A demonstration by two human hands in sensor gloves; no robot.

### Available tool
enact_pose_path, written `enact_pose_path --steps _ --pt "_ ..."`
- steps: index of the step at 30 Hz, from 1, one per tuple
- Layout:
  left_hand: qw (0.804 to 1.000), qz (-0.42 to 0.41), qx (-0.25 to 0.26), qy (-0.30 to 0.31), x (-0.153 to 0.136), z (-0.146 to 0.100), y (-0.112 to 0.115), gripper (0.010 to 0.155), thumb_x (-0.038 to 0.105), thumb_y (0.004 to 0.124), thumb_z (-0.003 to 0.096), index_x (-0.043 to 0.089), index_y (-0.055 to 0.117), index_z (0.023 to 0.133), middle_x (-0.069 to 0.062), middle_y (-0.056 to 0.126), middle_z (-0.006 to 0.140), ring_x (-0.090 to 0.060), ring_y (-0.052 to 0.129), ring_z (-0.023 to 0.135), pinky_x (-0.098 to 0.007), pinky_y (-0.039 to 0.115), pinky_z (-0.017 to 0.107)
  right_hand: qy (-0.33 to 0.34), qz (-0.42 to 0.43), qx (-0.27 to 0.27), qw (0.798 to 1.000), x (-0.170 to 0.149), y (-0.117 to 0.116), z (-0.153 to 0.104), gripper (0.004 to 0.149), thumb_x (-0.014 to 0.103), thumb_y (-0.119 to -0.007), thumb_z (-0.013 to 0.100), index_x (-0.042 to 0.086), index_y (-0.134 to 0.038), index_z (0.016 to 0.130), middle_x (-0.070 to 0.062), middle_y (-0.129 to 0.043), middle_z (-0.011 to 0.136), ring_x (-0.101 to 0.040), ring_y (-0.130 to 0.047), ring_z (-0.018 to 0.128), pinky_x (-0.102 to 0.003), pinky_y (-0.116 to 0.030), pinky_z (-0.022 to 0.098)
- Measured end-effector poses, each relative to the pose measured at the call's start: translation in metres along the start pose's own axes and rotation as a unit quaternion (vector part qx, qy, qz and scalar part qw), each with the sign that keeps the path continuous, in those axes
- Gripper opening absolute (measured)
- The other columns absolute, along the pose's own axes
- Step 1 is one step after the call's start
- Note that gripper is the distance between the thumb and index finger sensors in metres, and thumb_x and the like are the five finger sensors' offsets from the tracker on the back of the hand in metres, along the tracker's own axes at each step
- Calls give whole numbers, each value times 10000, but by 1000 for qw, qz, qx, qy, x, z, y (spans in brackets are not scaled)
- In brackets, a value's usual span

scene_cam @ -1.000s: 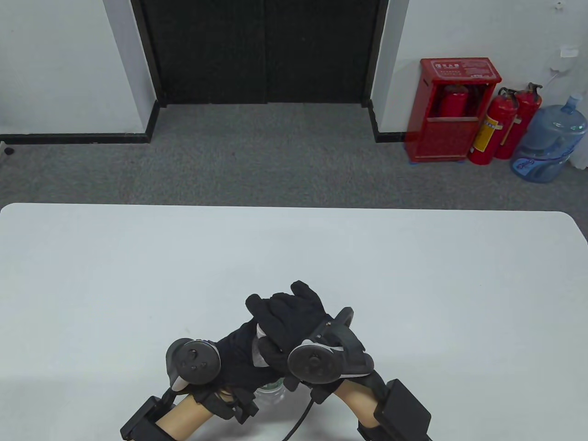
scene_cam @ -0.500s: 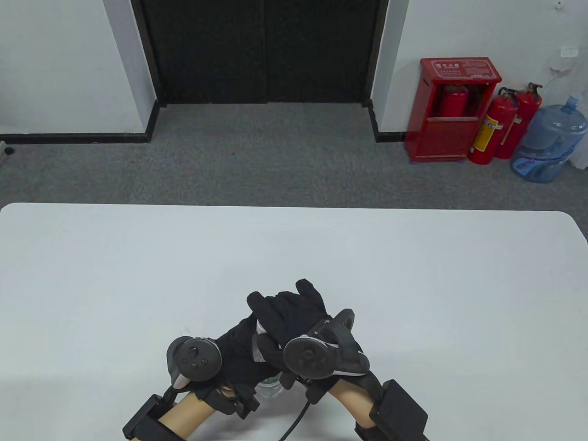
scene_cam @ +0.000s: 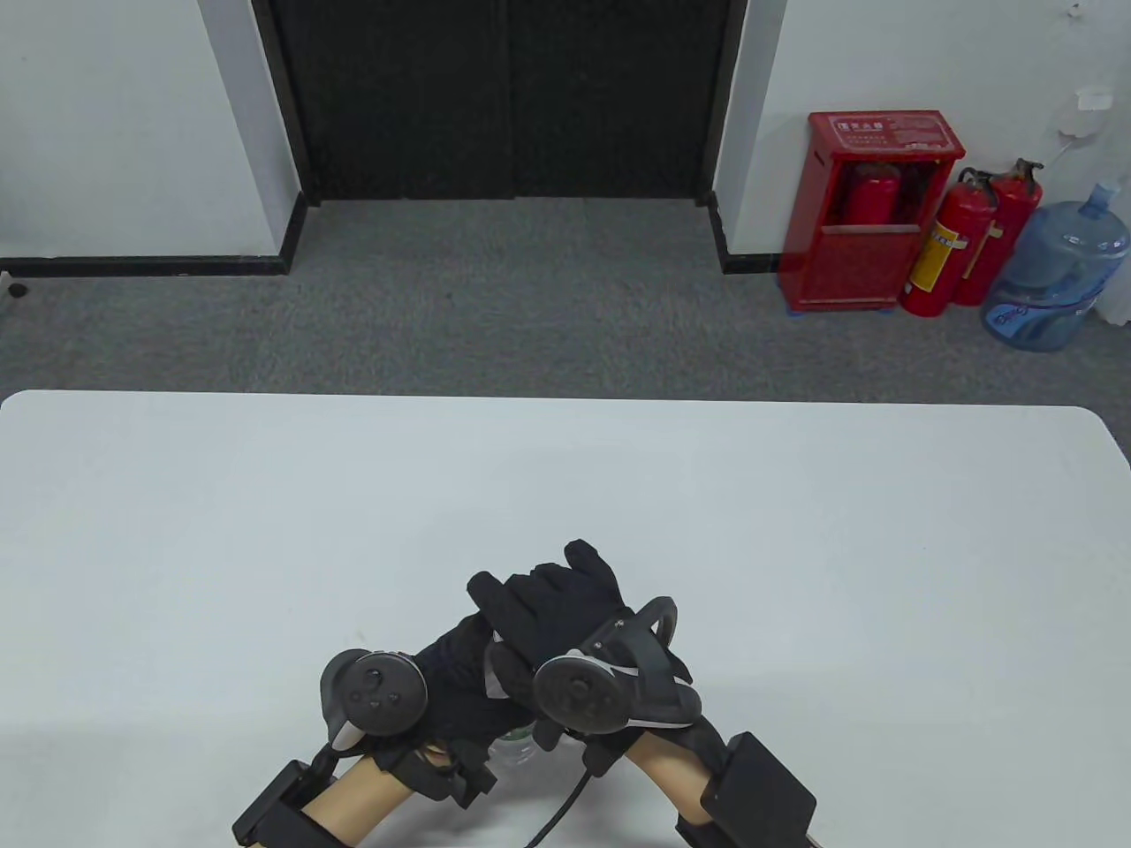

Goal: Open mineral water bottle cap

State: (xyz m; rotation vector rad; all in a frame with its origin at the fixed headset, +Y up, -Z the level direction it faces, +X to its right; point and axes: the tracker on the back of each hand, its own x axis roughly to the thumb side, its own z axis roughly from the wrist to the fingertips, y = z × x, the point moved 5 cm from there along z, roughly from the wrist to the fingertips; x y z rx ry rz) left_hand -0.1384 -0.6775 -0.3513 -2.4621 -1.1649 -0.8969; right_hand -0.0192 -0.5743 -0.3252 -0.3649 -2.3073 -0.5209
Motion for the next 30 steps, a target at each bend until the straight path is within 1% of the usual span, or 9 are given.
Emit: enact_pose_path --steps 1,3,4,6,8,15,19,24,30 --pt "1000 0 0 0 1 0 0 922 689 861 323 283 355 978 -46 662 915 -351 958 656 -500 835 453 -4 -4 -2 1000 -1 0 0 666 660 -626 388 362 -667 983 -47 -846 827 -396 -762 751 -636 -388 666" --pt "1000 -3 -1 -1 1 0 1 922 688 862 323 281 356 978 -48 664 914 -350 959 654 -500 836 452 -19 -21 -3 1000 -2 0 0 619 627 -655 388 398 -675 963 -23 -863 673 -359 -800 636 -619 -443 639" --pt "1000 -2 -3 -2 1 0 2 923 690 860 322 279 357 978 -48 665 913 -348 961 652 -499 836 450 -7 -26 -4 1000 1 1 0 615 605 -656 394 365 -690 959 -19 -873 635 -354 -813 606 -617 -460 630" --pt "1000 -4 -2 -4 0 0 3 923 690 858 323 280 352 977 -46 662 915 -347 960 654 -498 837 452 2 -26 3 1000 3 -1 0 615 551 -627 414 314 -667 980 -40 -870 676 -374 -799 644 -624 -440 638" --pt "1000 -16 0 -14 -3 0 2 924 689 858 324 283 348 978 -43 658 919 -348 956 660 -498 835 457 1 -19 8 1000 2 -1 -1 616 519 -606 425 319 -601 1008 -52 -831 812 -394 -757 742 -634 -391 659" --pt "1000 -12 7 -20 -10 1 -2 922 687 860 324 289 346 979 -39 652 925 -349 949 672 -501 829 466 -2 2 -31 1000 -9 21 -5 636 510 -620 424 314 -539 1024 -51 -786 899 -401 -720 800 -647 -366 665" --pt "1000 -12 13 -22 -13 2 -6 922 683 860 327 291 340 980 -37 645 931 -352 944 681 -503 827 473 -21 -3 -25 999 -27 26 -18 636 501 -633 424 323 -522 1024 -50 -763 927 -400 -703 819 -647 -360 666" --pt "1000 -7 18 -24 -17 1 -10 922 684 861 325 292 344 980 -36 645 932 -351 944 681 -503 826 474 -52 1 18 998 -54 6 -53 642 510 -668 419 344 -513 1020 -47 -745 947 -392 -708 817 -643 -368 665" --pt "1000 2 18 -22 -16 1 -11 920 679 864 326 292 345 980 -36 644 933 -354 942 684 -506 825 475 -77 -10 115 990 -72 -53 -90 655 499 -703 408 336 -523 1016 -45 -770 943 -394 -728 814 -646 -383 660"
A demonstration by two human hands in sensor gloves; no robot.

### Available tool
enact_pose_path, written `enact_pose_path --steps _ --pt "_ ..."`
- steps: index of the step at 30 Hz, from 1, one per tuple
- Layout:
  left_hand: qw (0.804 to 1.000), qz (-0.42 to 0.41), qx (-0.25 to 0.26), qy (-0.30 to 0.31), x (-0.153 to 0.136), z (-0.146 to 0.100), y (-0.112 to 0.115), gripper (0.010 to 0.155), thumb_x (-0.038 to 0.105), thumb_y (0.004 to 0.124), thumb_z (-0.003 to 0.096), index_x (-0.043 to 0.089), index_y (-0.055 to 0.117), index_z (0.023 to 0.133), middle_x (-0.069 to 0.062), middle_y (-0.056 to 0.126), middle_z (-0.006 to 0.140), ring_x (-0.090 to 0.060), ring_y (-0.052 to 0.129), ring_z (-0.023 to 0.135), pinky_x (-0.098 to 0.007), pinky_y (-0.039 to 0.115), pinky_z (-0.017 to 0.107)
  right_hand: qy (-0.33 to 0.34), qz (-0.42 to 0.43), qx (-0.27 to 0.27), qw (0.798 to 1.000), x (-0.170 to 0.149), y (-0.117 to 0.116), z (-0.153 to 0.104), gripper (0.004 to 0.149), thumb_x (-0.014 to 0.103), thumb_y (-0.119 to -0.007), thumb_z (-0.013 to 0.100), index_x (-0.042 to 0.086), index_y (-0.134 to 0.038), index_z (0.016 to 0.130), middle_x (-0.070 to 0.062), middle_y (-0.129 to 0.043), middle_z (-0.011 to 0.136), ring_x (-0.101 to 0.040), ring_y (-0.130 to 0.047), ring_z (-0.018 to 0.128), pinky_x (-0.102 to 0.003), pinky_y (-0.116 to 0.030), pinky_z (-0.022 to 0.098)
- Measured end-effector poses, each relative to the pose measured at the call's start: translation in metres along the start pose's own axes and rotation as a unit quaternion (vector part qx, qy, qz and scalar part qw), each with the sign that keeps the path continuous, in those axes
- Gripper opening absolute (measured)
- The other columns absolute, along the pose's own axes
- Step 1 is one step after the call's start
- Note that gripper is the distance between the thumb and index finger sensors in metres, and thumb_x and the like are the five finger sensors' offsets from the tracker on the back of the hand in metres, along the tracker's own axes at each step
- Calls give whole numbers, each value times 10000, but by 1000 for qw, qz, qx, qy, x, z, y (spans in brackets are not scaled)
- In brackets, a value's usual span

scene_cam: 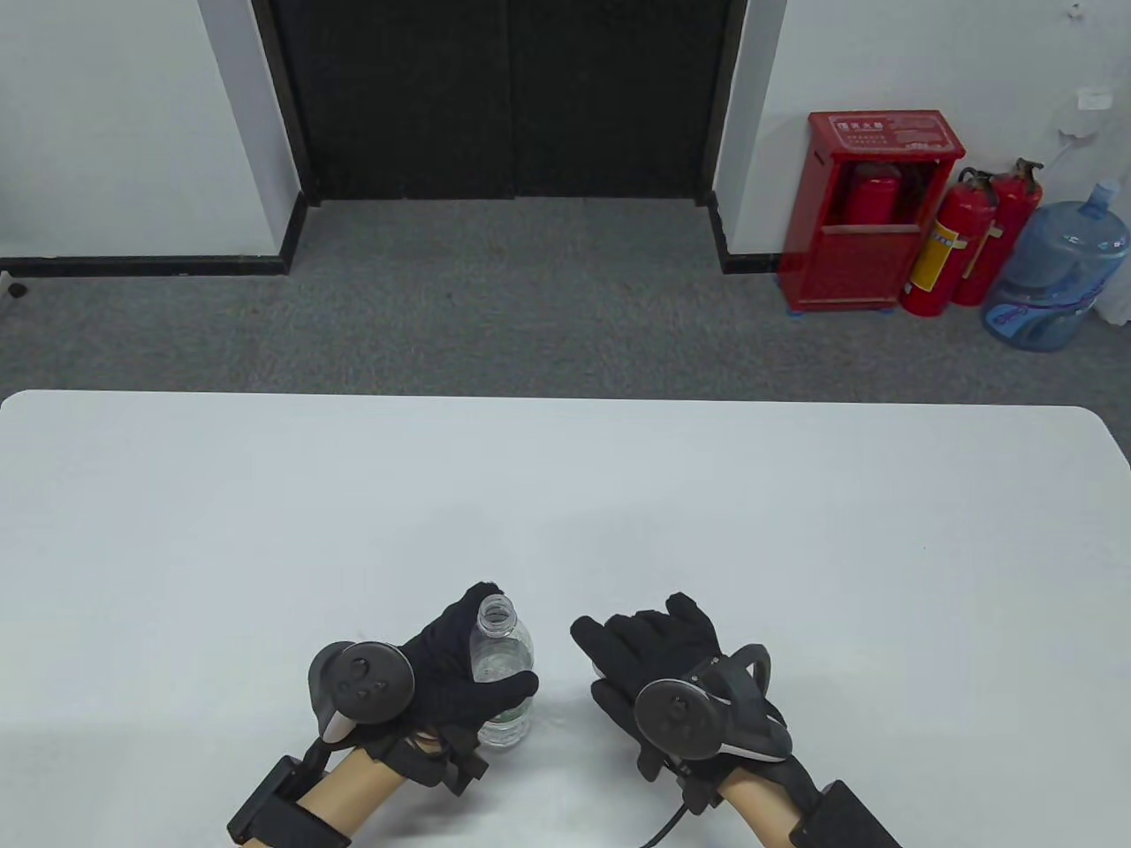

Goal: Open mineral water bottle cap

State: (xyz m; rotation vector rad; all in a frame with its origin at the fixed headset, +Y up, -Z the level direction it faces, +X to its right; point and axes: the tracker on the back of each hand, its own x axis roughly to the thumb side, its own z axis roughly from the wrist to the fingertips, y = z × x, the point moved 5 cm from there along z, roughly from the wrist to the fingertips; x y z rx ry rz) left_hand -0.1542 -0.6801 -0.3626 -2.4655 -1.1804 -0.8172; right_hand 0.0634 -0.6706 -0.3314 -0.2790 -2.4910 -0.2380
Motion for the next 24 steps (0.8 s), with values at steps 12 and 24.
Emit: enact_pose_path --steps 12,24 --pt "1000 5 1 5 0 0 0 921 679 864 325 290 347 980 -35 645 934 -353 944 682 -507 824 476 27 -39 169 984 -8 -95 2 635 451 -789 379 330 -602 974 -49 -788 955 -386 -758 823 -643 -426 654" --pt "1000 5 0 6 0 -1 0 919 680 863 324 289 351 980 -34 646 934 -349 946 683 -506 826 476 15 -44 186 982 -14 -109 5 689 513 -775 367 329 -557 995 -51 -735 981 -375 -709 852 -625 -416 660"
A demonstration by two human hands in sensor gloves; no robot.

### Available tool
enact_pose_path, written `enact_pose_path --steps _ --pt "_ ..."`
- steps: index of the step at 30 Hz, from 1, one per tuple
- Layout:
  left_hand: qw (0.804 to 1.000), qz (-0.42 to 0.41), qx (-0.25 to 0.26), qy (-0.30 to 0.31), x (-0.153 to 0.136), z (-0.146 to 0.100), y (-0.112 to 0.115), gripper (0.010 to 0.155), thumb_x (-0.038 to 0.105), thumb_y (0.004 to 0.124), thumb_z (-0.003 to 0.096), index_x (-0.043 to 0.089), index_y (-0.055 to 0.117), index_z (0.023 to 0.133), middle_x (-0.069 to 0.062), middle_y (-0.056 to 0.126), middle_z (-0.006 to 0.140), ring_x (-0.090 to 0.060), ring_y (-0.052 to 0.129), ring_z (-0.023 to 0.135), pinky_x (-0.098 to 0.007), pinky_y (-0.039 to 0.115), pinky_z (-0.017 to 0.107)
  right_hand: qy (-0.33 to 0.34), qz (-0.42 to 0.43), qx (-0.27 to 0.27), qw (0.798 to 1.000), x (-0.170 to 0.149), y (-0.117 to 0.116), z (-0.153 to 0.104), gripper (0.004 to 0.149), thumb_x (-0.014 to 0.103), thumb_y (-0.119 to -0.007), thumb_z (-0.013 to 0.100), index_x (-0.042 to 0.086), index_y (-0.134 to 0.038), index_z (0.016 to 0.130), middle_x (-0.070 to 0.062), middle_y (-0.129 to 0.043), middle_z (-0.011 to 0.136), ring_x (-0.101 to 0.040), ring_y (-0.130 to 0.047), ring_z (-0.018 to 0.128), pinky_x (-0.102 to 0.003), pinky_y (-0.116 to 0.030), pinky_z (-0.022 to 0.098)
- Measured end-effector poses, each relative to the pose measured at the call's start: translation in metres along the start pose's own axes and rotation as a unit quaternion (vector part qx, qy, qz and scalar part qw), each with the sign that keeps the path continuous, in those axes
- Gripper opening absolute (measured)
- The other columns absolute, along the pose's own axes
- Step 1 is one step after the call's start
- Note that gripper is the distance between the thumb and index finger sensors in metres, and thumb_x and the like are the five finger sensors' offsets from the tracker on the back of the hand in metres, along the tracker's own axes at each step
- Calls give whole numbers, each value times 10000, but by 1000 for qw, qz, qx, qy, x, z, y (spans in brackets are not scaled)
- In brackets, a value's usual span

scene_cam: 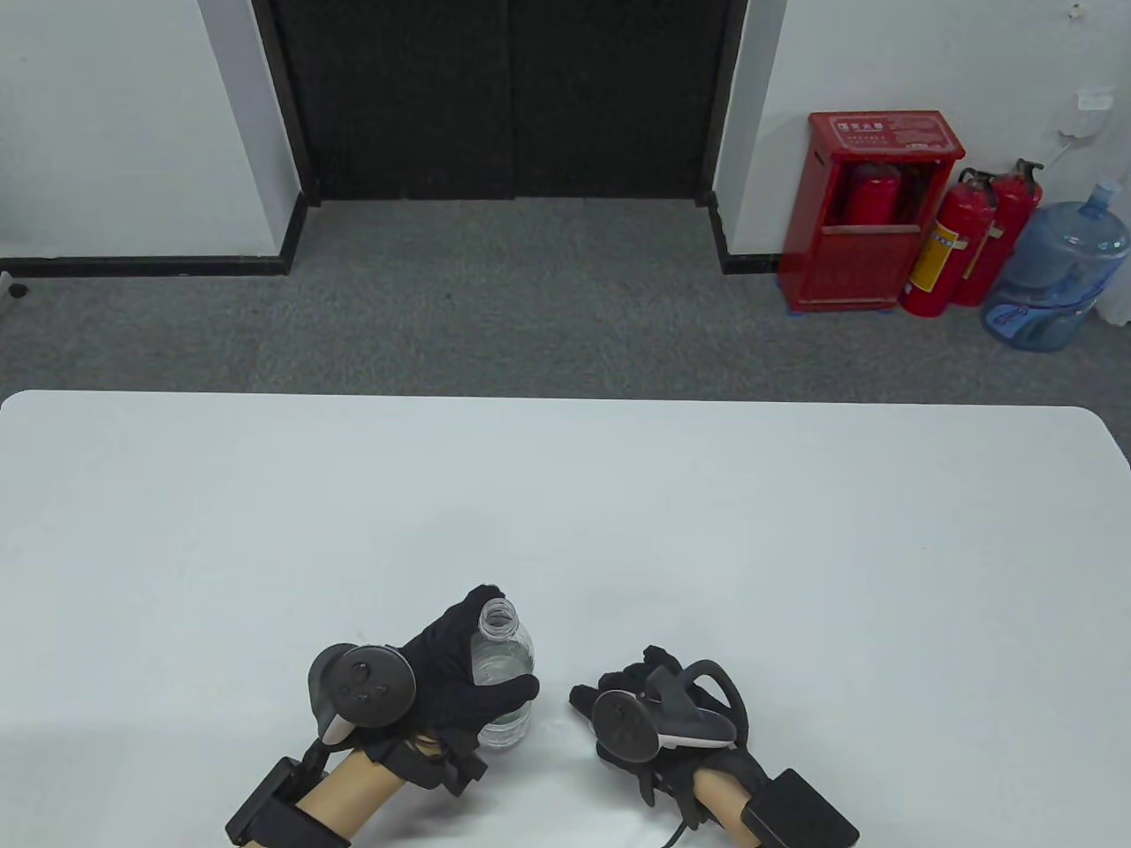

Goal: Open mineral water bottle cap

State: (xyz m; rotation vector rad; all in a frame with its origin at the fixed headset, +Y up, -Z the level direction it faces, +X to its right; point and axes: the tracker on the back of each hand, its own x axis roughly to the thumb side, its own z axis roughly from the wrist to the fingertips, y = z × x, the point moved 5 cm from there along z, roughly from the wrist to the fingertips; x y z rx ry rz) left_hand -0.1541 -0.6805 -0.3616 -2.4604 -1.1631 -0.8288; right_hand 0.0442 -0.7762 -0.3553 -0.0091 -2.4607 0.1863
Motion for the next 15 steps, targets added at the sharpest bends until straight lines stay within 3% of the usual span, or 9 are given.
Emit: enact_pose_path --steps 3,10,15 --pt "1000 1 0 -1 0 0 0 918 678 863 326 289 351 980 -35 646 934 -351 945 683 -506 826 477 -10 13 -14 1000 -4 9 -5 702 535 -750 368 350 -521 1005 -50 -663 1036 -380 -640 907 -630 -384 668" --pt "1000 -1 -1 0 1 0 2 918 679 863 326 290 351 980 -33 644 937 -351 944 687 -506 825 479 -29 70 -141 987 -19 78 -37 708 574 -691 364 397 -469 1013 -37 -512 1124 -392 -465 1010 -647 -307 684" --pt "1000 0 -4 3 2 0 3 917 678 863 324 290 352 980 -32 645 937 -349 945 688 -507 825 480 -43 67 -176 981 -32 102 -62 712 575 -681 370 413 -432 1018 -27 -365 1162 -389 -307 1047 -656 -215 684"
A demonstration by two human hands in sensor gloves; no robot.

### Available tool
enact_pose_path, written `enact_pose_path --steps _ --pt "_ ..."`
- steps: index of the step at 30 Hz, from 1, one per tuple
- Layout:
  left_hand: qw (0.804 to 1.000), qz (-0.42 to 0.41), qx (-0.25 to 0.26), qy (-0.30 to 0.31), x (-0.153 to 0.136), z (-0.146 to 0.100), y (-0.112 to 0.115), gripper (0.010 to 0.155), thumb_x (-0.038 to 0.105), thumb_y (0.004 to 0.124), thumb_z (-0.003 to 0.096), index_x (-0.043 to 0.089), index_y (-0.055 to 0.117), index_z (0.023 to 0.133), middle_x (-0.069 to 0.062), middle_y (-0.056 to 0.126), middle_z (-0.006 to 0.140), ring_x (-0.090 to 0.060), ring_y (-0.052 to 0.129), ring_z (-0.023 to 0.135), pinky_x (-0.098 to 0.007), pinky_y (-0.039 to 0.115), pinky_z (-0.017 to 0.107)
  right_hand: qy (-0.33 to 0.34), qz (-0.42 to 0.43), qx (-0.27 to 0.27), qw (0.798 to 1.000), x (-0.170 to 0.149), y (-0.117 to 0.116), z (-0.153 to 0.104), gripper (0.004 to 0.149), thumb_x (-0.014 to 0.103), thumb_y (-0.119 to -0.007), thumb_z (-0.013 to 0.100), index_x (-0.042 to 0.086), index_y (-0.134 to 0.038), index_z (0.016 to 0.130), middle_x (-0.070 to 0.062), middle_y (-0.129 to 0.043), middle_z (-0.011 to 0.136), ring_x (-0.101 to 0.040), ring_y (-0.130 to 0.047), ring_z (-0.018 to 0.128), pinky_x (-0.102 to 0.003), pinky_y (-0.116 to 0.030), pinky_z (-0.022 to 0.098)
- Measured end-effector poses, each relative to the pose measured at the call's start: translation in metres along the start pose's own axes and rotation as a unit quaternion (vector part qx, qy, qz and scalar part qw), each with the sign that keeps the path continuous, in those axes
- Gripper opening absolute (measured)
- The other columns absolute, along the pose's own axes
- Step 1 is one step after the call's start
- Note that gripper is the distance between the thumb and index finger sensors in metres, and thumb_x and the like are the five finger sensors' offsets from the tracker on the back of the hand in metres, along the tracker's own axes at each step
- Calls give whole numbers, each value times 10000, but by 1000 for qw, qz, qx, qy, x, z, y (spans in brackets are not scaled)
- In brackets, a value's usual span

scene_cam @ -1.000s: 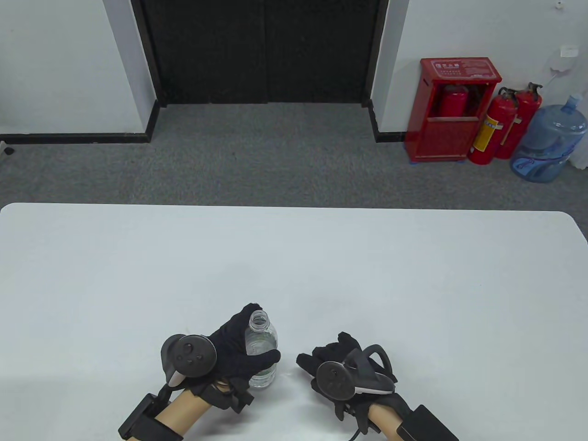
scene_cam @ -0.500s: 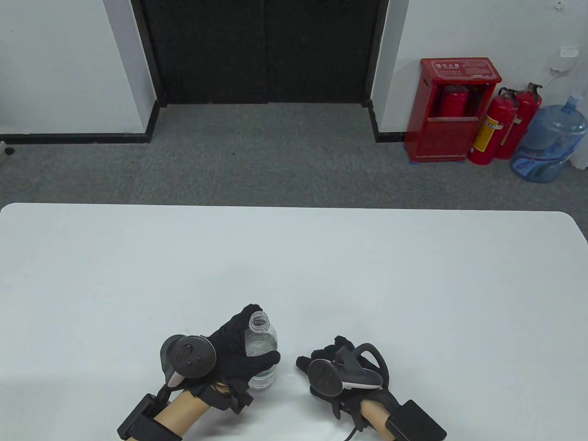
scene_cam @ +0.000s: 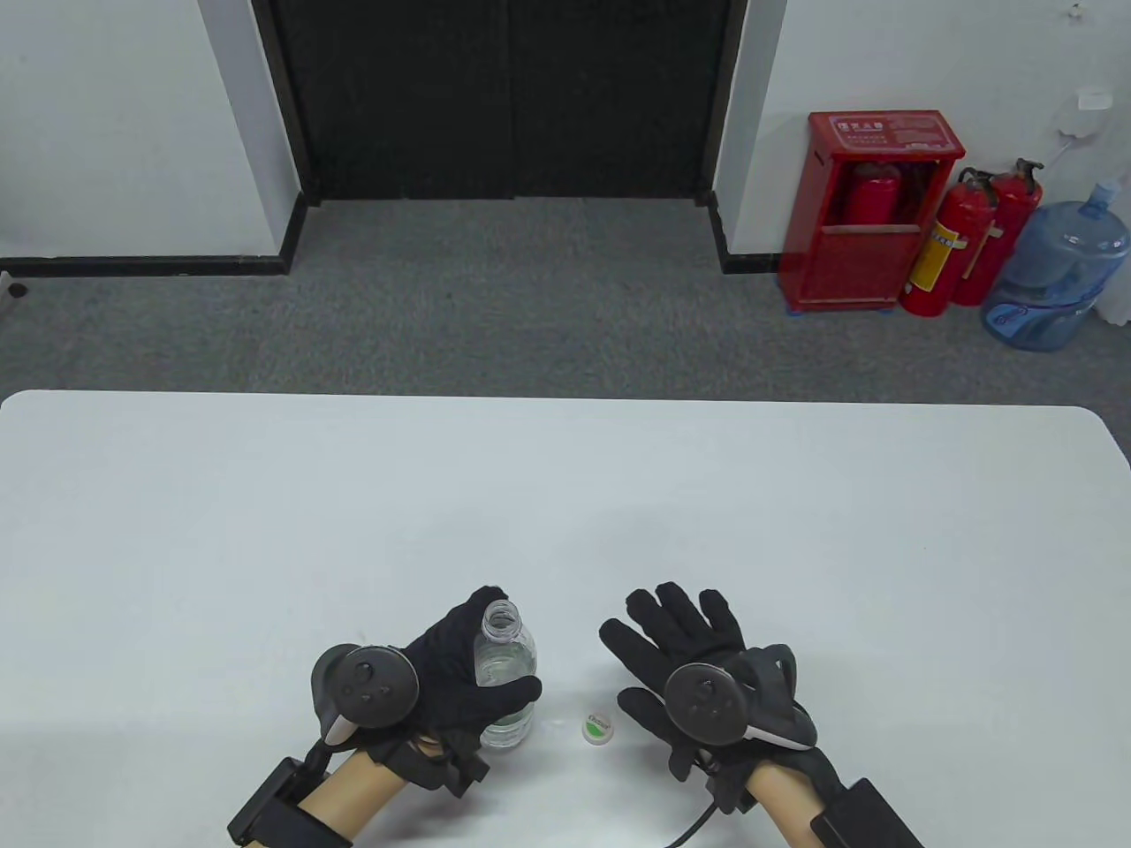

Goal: Open mineral water bottle cap

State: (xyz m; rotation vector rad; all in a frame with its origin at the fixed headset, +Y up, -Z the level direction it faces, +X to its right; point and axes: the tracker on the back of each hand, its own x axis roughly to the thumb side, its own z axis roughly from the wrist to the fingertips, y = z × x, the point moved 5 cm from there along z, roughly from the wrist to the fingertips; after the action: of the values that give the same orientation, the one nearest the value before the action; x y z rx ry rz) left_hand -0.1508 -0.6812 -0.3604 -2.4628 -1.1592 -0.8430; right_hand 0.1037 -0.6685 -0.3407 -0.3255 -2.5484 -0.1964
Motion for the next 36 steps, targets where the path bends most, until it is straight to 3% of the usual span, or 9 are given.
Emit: enact_pose_path --steps 7,25,29,36 --pt "1000 -3 5 -2 -2 0 -1 920 677 858 329 301 329 981 -25 628 946 -349 937 695 -506 820 486 -10 17 -22 1000 -11 1 -27 717 585 -672 379 424 -407 1025 -29 -304 1172 -393 -233 1052 -666 -182 674" --pt "1000 -7 -24 6 1 -4 9 914 665 859 339 301 324 984 -29 618 953 -356 931 704 -512 814 493 1 61 -4 998 1 -12 -32 718 592 -667 382 414 -414 1030 -48 -322 1170 -398 -225 1049 -672 -195 668" --pt "1000 -16 -25 -9 -10 13 12 913 667 860 340 305 324 985 -23 619 955 -348 930 712 -507 814 503 6 62 6 998 4 -13 -31 714 593 -666 383 412 -426 1030 -50 -322 1170 -400 -222 1049 -673 -196 667" --pt "1000 0 -10 -30 -37 69 14 912 665 858 333 331 310 982 0 600 970 -334 914 750 -497 807 538 9 65 12 998 5 -15 -30 718 593 -667 380 414 -421 1030 -51 -324 1170 -400 -226 1049 -673 -202 668"
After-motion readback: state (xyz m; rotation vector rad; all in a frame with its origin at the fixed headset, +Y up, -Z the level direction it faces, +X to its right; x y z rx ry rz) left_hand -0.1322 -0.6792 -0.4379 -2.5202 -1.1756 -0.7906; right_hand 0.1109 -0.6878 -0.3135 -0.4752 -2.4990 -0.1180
